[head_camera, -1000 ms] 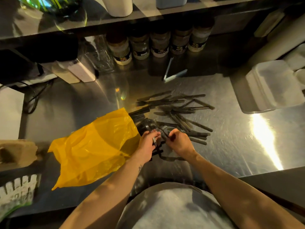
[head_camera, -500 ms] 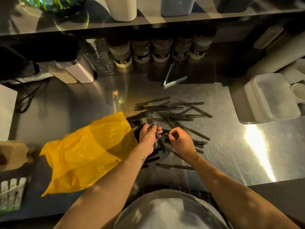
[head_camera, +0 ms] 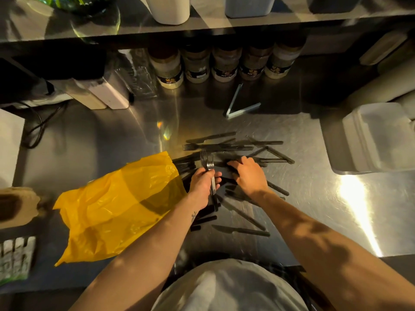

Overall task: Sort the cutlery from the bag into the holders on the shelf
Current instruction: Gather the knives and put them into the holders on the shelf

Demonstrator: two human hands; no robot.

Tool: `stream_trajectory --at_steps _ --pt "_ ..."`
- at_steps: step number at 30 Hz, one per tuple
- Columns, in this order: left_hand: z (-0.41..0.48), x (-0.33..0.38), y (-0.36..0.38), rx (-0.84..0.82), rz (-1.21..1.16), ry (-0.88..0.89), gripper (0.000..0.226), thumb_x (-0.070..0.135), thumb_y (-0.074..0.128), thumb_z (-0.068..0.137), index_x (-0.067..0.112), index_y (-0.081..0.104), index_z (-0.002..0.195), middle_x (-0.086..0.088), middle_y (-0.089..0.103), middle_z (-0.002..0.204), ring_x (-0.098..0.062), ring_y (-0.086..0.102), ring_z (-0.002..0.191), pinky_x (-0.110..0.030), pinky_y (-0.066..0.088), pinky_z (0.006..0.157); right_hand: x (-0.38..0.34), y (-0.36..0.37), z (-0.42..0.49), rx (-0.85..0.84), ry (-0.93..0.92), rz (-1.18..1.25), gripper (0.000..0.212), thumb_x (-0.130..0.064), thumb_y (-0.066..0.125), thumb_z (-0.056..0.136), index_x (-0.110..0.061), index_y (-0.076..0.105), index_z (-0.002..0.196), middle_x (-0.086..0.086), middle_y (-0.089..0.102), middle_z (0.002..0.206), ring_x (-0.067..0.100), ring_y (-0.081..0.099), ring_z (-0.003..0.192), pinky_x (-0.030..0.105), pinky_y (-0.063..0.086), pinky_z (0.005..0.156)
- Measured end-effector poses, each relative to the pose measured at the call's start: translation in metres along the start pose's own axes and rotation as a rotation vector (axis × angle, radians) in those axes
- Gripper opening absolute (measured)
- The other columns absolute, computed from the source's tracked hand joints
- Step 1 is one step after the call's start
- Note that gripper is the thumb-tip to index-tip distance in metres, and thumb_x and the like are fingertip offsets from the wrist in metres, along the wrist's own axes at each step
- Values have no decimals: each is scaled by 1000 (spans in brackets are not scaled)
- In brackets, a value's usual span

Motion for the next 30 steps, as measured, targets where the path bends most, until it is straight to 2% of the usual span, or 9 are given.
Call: stream_trajectory --at_steps 6,11,16,18,20,23,25,27,30 --pt "4 -1 0 0 30 8 13 17 58 101 18 65 112 -3 79 92 -17 74 88 -37 61 85 -1 -2 14 6 -37 -13 42 -20 67 93 -20 55 134 8 62 119 28 59 105 40 51 86" --pt "3 0 2 -9 58 50 15 14 55 101 20 66 110 -4 77 100 -18 74 91 -38 60 85 -1 -17 18 109 -89 43 25 -25 67 94 -18 64 118 6 61 111 27 59 99 40 50 82" --pt "0 10 4 -23 70 56 15 19 56 101 33 60 106 -4 68 115 -20 65 106 -42 51 100 -8 -38 20 210 -146 163 12 -25 66 96 -21 68 107 0 62 102 21 53 93 38 46 80" --pt "-3 17 4 -26 42 50 22 19 56 102 38 53 115 1 65 114 -17 62 106 -39 45 99 -13 -49 20 255 -150 209 7 -24 66 97 -21 67 102 -2 66 96 18 54 89 40 46 80" --pt "-3 23 4 -37 11 54 39 20 54 103 35 49 138 -1 63 128 -21 58 120 -46 40 109 -20 -56 23 275 -123 291 5 -23 64 97 -21 65 102 -3 67 96 16 55 89 38 47 81" --pt "-2 31 2 -53 -43 34 55 20 52 103 34 36 153 -4 54 146 -28 48 135 -56 34 116 -36 -60 27 194 -14 646 9 -19 59 100 -19 63 109 -6 65 102 7 59 95 25 50 85" --pt "-5 38 -2 -61 -43 33 50 19 49 104 36 41 150 -4 59 140 -28 52 131 -59 37 112 -50 -60 34 158 82 850 10 -20 62 101 -21 61 110 -9 67 103 1 63 96 22 52 88" --pt "-7 40 -4 -93 -33 39 35 20 47 105 34 55 135 -6 65 129 -29 58 123 -58 44 106 -58 -54 40 118 128 969 8 -19 64 100 -22 61 106 -8 68 101 3 66 94 26 55 88" --pt "-8 40 -9 -97 -93 20 21 18 46 105 26 62 118 -9 70 115 -29 65 112 -46 52 90 -64 -44 48 87 115 1063 7 -16 66 98 -22 62 99 -1 70 97 13 70 92 38 60 86"
Point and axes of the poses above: each hand's wrist, its own z-axis towards the middle knuckle, its own y-axis out of the palm, x = y × z, the point moved 2 cm from there along z, towards the middle knuckle
